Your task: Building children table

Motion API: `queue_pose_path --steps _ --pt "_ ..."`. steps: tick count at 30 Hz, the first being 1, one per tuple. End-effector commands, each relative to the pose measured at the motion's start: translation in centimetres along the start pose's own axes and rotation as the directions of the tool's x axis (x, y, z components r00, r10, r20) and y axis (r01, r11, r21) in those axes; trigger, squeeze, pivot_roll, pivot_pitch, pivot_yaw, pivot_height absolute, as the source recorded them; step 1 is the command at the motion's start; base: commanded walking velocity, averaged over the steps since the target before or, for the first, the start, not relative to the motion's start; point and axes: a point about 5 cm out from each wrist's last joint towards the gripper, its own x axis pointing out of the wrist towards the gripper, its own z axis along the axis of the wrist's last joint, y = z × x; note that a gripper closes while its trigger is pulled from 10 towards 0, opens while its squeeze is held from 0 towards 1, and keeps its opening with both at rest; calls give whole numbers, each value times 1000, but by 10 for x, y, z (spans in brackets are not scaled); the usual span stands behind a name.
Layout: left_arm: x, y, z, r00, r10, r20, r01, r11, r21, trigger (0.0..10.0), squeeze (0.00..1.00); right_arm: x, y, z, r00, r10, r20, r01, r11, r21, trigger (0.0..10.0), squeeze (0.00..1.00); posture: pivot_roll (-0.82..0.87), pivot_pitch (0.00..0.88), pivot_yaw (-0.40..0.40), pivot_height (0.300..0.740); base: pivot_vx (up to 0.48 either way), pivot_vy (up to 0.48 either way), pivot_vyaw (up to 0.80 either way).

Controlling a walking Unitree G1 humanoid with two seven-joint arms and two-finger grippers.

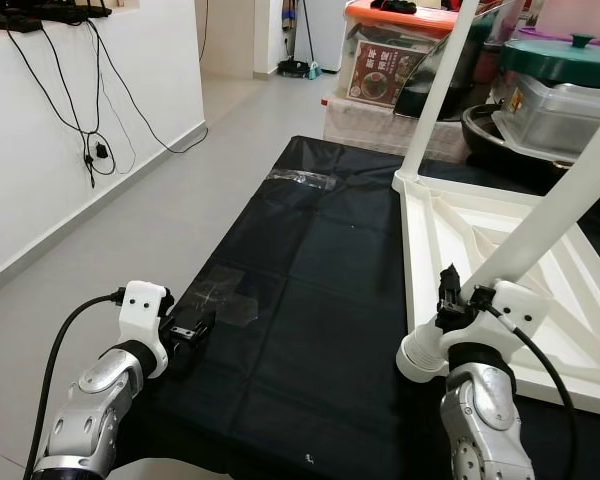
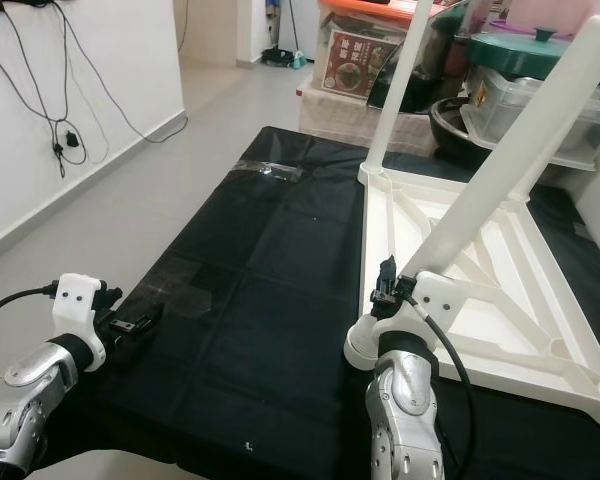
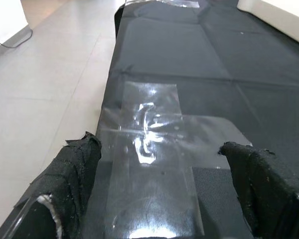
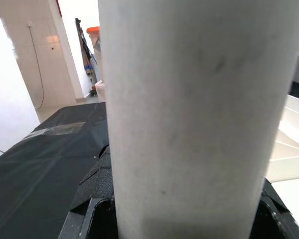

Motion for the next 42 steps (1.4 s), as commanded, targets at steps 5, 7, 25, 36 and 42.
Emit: queue_pose_path --steps 5,7,25,36,42 --pt "4 -2 1 1000 -2 2 2 1000 13 10000 0 6 -7 -1 999 -42 14 42 999 -29 0 0 125 0 -82 740 0 0 0" --pt "5 -3 0 1000 -2 2 2 1000 13 10000 0 11 -5 -4 999 15 -29 -15 1000 -25 0 0 118 0 -81 740 0 0 0" --pt "7 -5 -2 1000 -7 -1 7 1000 8 10000 0 13 23 -3 702 689 -180 -707 705 -62 0 0 110 0 -84 740 0 0 0" --pt "0 1 -2 1000 19 -1 -19 1000 9 10000 0 25 30 -6 575 796 -187 -818 567 -100 0 0 150 0 -111 740 0 0 0" --pt "2 -4 2 1000 3 21 -3 1000 7 10000 0 51 49 47 596 803 8 -802 596 -34 0 0 145 0 -108 740 0 0 0"
